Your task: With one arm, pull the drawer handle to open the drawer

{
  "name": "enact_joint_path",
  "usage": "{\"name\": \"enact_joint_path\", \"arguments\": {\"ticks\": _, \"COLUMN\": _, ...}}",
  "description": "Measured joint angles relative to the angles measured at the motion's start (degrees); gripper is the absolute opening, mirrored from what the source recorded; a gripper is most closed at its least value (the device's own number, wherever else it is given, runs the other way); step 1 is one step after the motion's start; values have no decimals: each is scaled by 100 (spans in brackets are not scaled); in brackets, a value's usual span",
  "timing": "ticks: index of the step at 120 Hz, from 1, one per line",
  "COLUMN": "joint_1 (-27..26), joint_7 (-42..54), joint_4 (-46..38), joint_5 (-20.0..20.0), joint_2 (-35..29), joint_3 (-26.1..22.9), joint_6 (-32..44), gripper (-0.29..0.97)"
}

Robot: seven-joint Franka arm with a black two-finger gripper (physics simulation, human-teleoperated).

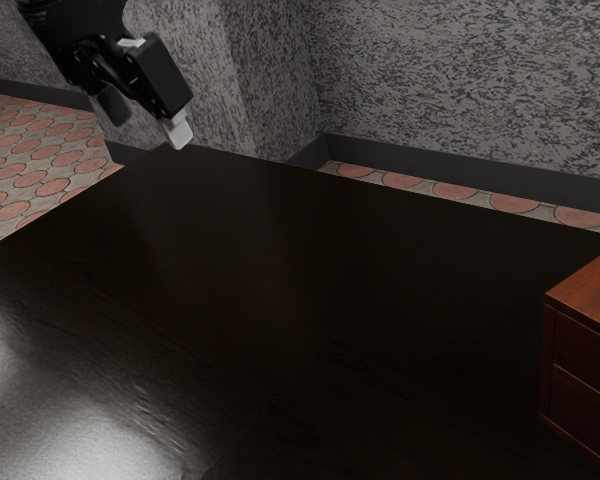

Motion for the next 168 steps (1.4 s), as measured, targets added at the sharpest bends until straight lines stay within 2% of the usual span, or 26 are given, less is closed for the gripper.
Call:
{"name": "enact_joint_path", "arguments": {"ticks": 16, "joint_1": -34, "joint_7": 74, "joint_4": -4, "joint_5": 20, "joint_2": -26, "joint_3": -111, "joint_6": -166, "gripper": 68}}
{"name": "enact_joint_path", "arguments": {"ticks": 26, "joint_1": 31, "joint_7": 565, "joint_4": -7, "joint_5": 8, "joint_2": -70, "joint_3": -129, "joint_6": -229, "gripper": 68}}
{"name": "enact_joint_path", "arguments": {"ticks": 40, "joint_1": 28, "joint_7": 1561, "joint_4": -236, "joint_5": 9, "joint_2": -84, "joint_3": -563, "joint_6": -369, "gripper": 68}}
{"name": "enact_joint_path", "arguments": {"ticks": 48, "joint_1": -2, "joint_7": 2083, "joint_4": -1148, "joint_5": 35, "joint_2": -841, "joint_3": -805, "joint_6": -330, "gripper": 68}}
{"name": "enact_joint_path", "arguments": {"ticks": 59, "joint_1": 1018, "joint_7": 2763, "joint_4": -2966, "joint_5": 48, "joint_2": -2251, "joint_3": -1820, "joint_6": 46, "gripper": 68}}
{"name": "enact_joint_path", "arguments": {"ticks": 65, "joint_1": 1289, "joint_7": 3124, "joint_4": -3809, "joint_5": 39, "joint_2": -2832, "joint_3": -2122, "joint_6": 377, "gripper": 68}}
{"name": "enact_joint_path", "arguments": {"ticks": 88, "joint_1": 897, "joint_7": 4278, "joint_4": -5120, "joint_5": 5, "joint_2": -3326, "joint_3": -2363, "joint_6": 1469, "gripper": 68}}
{"name": "enact_joint_path", "arguments": {"ticks": 95, "joint_1": 856, "joint_7": 4557, "joint_4": -5475, "joint_5": -24, "joint_2": -3411, "joint_3": -2578, "joint_6": 1919, "gripper": 68}}
{"name": "enact_joint_path", "arguments": {"ticks": 120, "joint_1": 787, "joint_7": 5360, "joint_4": -5511, "joint_5": -58, "joint_2": -2623, "joint_3": -3213, "joint_6": 3099, "gripper": 68}}
{"name": "enact_joint_path", "arguments": {"ticks": 136, "joint_1": 786, "joint_7": 5746, "joint_4": -5229, "joint_5": -39, "joint_2": -1796, "joint_3": -3395, "joint_6": 3696, "gripper": 68}}
{"name": "enact_joint_path", "arguments": {"ticks": 168, "joint_1": 770, "joint_7": 6311, "joint_4": -4233, "joint_5": 476, "joint_2": -302, "joint_3": -4035, "joint_6": 4375, "gripper": 68}}
